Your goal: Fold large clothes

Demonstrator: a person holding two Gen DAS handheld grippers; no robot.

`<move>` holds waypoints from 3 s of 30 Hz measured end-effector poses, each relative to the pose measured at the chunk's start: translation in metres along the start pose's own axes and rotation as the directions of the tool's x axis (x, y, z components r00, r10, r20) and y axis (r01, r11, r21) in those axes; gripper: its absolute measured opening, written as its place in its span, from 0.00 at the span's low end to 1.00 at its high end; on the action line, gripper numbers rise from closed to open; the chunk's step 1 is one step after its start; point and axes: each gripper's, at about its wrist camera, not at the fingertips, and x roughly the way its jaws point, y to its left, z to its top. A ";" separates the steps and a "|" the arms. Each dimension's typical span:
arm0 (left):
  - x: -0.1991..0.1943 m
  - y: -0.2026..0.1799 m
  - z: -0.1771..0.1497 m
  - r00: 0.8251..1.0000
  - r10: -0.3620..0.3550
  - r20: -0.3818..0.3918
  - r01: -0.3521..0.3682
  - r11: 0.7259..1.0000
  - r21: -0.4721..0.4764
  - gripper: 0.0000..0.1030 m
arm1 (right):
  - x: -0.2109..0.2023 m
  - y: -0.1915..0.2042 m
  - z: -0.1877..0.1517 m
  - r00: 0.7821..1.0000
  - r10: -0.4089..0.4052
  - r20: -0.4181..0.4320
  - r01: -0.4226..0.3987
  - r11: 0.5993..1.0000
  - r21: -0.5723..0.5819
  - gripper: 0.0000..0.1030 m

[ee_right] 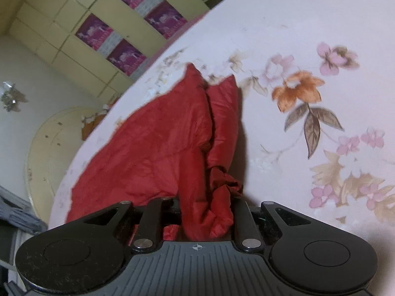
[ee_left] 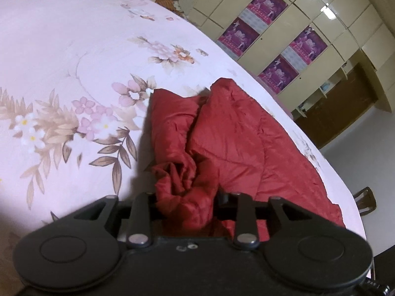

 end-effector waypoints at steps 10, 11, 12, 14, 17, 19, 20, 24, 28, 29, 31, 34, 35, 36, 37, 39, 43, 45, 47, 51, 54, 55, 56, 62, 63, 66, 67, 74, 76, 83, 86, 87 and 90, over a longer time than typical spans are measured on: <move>-0.038 0.019 -0.009 0.998 -0.054 0.015 0.055 0.991 -0.125 0.85 | -0.079 -0.009 0.009 0.957 -0.148 0.251 0.169 0.984 -0.062 0.40; -0.034 0.016 -0.010 0.998 -0.058 0.018 0.060 0.992 -0.114 0.84 | -0.078 0.001 0.011 0.961 -0.129 0.244 0.154 0.984 -0.087 0.19; -0.029 0.013 -0.009 0.998 -0.061 0.016 0.062 0.993 -0.102 0.84 | -0.075 0.015 0.010 0.963 -0.116 0.242 0.150 0.981 -0.126 0.14; -0.019 0.008 -0.004 0.998 -0.053 0.016 0.054 0.994 -0.093 0.84 | -0.058 0.050 0.005 0.977 -0.070 0.203 0.118 0.965 -0.233 0.03; -0.005 0.005 0.004 0.998 -0.048 0.027 0.050 0.993 -0.107 0.75 | -0.021 0.102 -0.010 0.994 -0.007 0.105 0.046 0.928 -0.369 0.02; 0.003 0.003 0.011 0.999 -0.031 0.026 0.033 0.995 -0.091 0.60 | 0.006 0.127 -0.020 0.999 0.016 0.051 0.007 0.904 -0.426 0.01; 0.006 0.003 0.014 0.999 -0.026 0.021 0.027 0.996 -0.083 0.52 | 0.019 0.140 -0.026 0.999 0.021 0.030 -0.006 0.894 -0.449 0.01; 0.012 0.002 0.022 0.999 -0.045 0.004 0.045 0.998 -0.050 0.27 | 0.060 0.165 -0.041 0.999 0.011 -0.030 -0.024 0.870 -0.492 0.00; 0.004 -0.006 0.024 0.998 -0.056 0.019 0.056 0.998 0.013 0.21 | 0.086 0.166 -0.053 0.998 -0.024 -0.063 -0.012 0.853 -0.522 0.00; 0.001 -0.008 0.024 0.998 -0.062 0.025 0.061 0.998 0.025 0.20 | 0.093 0.164 -0.055 0.997 -0.035 -0.068 -0.005 0.854 -0.520 0.00; -0.008 -0.019 0.026 0.995 -0.076 0.059 0.070 0.993 0.093 0.20 | 0.106 0.156 -0.061 0.994 -0.067 -0.090 0.011 0.854 -0.521 0.00; -0.030 -0.048 0.028 0.980 -0.154 0.123 0.124 0.967 0.222 0.20 | 0.119 0.148 -0.069 0.991 -0.086 -0.098 0.023 0.857 -0.514 0.00; -0.034 -0.058 0.028 0.977 -0.166 0.130 0.129 0.958 0.257 0.20 | 0.121 0.146 -0.068 0.992 -0.083 -0.100 0.022 0.863 -0.505 0.00; -0.037 -0.067 0.029 0.977 -0.168 0.134 0.123 0.949 0.290 0.20 | 0.122 0.147 -0.069 0.991 -0.085 -0.101 0.022 0.863 -0.505 0.00; -0.039 -0.075 0.030 0.976 -0.168 0.136 0.120 0.944 0.308 0.20 | 0.122 0.148 -0.068 0.990 -0.089 -0.107 0.022 0.860 -0.509 0.00; -0.039 -0.083 0.032 0.978 -0.165 0.125 0.120 0.943 0.311 0.20 | 0.114 0.148 -0.059 0.989 -0.086 -0.123 0.016 0.875 -0.484 0.00; -0.041 -0.094 0.038 0.982 -0.158 0.100 0.121 0.945 0.304 0.19 | 0.063 0.141 -0.042 0.987 0.014 -0.160 -0.082 0.902 -0.425 0.00; -0.044 -0.104 0.037 0.982 -0.157 0.104 0.115 0.937 0.330 0.19 | 0.047 0.135 -0.042 0.976 0.026 -0.214 -0.115 0.903 -0.414 0.00; -0.048 -0.115 0.032 0.979 -0.169 0.111 0.120 0.927 0.357 0.19 | 0.048 0.126 -0.048 0.959 0.039 -0.281 -0.150 0.909 -0.388 0.00; -0.054 -0.147 0.019 0.974 -0.194 0.121 0.123 0.889 0.440 0.19 | 0.079 0.115 -0.067 0.939 -0.008 -0.343 -0.148 0.892 -0.427 0.00; -0.056 -0.173 0.007 0.969 -0.205 0.136 0.112 0.859 0.499 0.19 | 0.084 0.113 -0.058 0.932 0.031 -0.360 -0.183 0.899 -0.398 0.00; -0.056 -0.181 0.004 0.968 -0.213 0.133 0.116 0.850 0.514 0.19 | 0.075 0.109 -0.049 0.942 0.065 -0.328 -0.193 0.907 -0.375 0.00; -0.056 -0.191 0.000 0.967 -0.218 0.130 0.119 0.840 0.529 0.19 | 0.062 0.104 -0.039 0.956 0.094 -0.277 -0.195 0.910 -0.366 0.00; -0.047 -0.232 -0.024 0.963 -0.256 0.085 0.158 0.789 0.594 0.19 | -0.010 0.040 0.032 0.992 -0.057 0.114 0.090 0.946 -0.312 0.00; -0.044 -0.240 -0.030 0.962 -0.263 0.071 0.168 0.779 0.604 0.19 | -0.006 0.028 0.043 0.993 -0.078 0.087 0.100 0.952 -0.289 0.00; -0.031 -0.261 -0.046 0.962 -0.271 0.023 0.195 0.748 0.634 0.19 | 0.009 0.011 0.051 0.997 -0.076 -0.011 0.070 0.960 -0.272 0.00; -0.025 -0.268 -0.052 0.963 -0.270 0.003 0.205 0.738 0.642 0.19 | 0.011 0.009 0.049 0.997 -0.075 -0.024 0.066 0.962 -0.266 0.00; 0.027 -0.313 -0.107 0.958 -0.237 -0.164 0.282 0.651 0.704 0.19 | 0.008 -0.007 0.047 0.995 -0.036 -0.092 0.015 0.973 -0.228 0.00; 0.044 -0.319 -0.125 0.954 -0.203 -0.219 0.299 0.627 0.719 0.19 | 0.010 -0.012 0.049 0.994 -0.025 -0.111 0.001 0.977 -0.215 0.00; 0.065 -0.304 -0.136 0.895 -0.231 -0.382 0.438 0.617 0.654 0.70 | -0.006 -0.041 0.063 0.997 0.018 -0.079 -0.025 0.995 -0.093 0.01; 0.041 -0.286 -0.117 0.839 -0.337 -0.427 0.538 0.625 0.565 0.72 | -0.027 -0.053 0.076 1.000 0.000 -0.011 -0.001 0.997 -0.080 0.58; 0.031 -0.276 -0.106 0.835 -0.364 -0.413 0.546 0.635 0.546 0.69 | -0.040 -0.053 0.080 0.999 0.026 0.047 -0.022 0.996 -0.088 0.70; 0.014 -0.239 -0.059 0.880 -0.387 -0.274 0.474 0.711 0.519 0.55 | -0.051 -0.042 0.093 0.993 0.085 0.084 -0.074 0.990 -0.120 0.70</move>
